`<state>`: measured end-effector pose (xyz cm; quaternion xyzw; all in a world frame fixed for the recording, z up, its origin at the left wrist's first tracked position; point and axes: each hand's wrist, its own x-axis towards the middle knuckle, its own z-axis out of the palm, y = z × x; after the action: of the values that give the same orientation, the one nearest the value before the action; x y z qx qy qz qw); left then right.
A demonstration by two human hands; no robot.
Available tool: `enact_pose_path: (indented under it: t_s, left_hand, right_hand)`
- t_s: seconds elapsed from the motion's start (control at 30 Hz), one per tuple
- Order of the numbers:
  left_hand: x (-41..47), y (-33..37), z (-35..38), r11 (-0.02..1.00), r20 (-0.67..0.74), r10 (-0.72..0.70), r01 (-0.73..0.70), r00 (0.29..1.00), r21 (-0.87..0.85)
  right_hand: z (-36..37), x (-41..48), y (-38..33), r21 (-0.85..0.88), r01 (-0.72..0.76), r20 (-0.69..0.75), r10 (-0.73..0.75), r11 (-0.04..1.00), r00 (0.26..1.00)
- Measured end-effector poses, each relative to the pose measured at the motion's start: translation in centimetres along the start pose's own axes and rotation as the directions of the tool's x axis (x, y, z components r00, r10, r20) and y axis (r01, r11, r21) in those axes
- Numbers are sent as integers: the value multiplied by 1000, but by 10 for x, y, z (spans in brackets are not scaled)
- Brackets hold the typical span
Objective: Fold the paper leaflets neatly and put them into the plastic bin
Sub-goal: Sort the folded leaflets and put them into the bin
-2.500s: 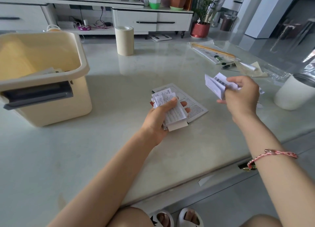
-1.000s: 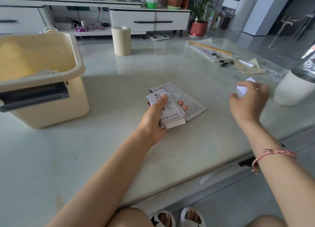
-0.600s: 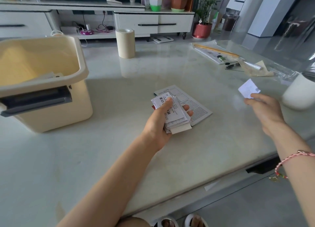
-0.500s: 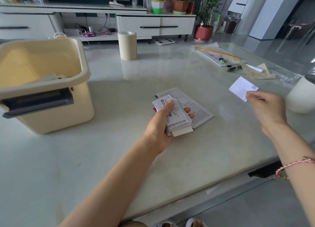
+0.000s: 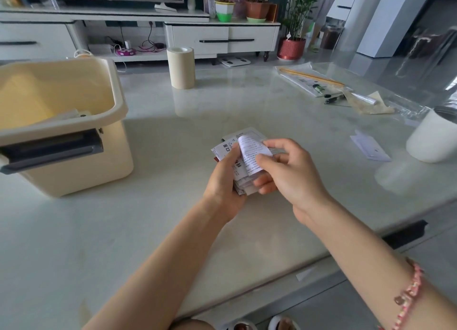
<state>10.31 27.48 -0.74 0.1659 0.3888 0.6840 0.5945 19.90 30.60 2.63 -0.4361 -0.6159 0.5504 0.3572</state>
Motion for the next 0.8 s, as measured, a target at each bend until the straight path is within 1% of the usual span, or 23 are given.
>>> enact_pose_path:
  t_s: [0.1, 0.17, 0.3, 0.4, 0.57, 0.63, 0.73, 0.8]
  left_hand:
    - [1, -2, 0, 997, 6, 15, -16, 1000, 73]
    - [3, -5, -1, 993, 25, 42, -45, 999, 110]
    - [2, -6, -2, 991, 26, 50, -53, 998, 124]
    - [1, -5, -1, 988, -3, 18, -17, 1000, 155]
    - [-1, -2, 2, 982, -54, 25, -15, 998, 188]
    - [2, -1, 3, 983, -58, 26, -16, 998, 180]
    - [4, -5, -2, 984, -75, 21, -7, 997, 177]
    - [7, -6, -4, 987, -41, 21, -14, 999, 160]
  right_hand:
    - [3, 5, 4, -37, -19, -40, 17, 999, 999]
    - [3, 7, 5, -64, -32, -31, 31, 997, 999]
    - [-1, 11, 7, -213, 18, 37, -11, 977, 999]
    - [-6, 16, 8, -314, 51, -2, -54, 948, 999]
    - [-7, 18, 7, -336, 98, -105, -141, 937, 985]
    - [-10, 21, 3, -298, 91, -134, -135, 950, 982]
    - [-9, 20, 4, -196, 67, -80, -84, 978, 993]
    - [-7, 20, 7, -234, 97, -43, -110, 967, 993]
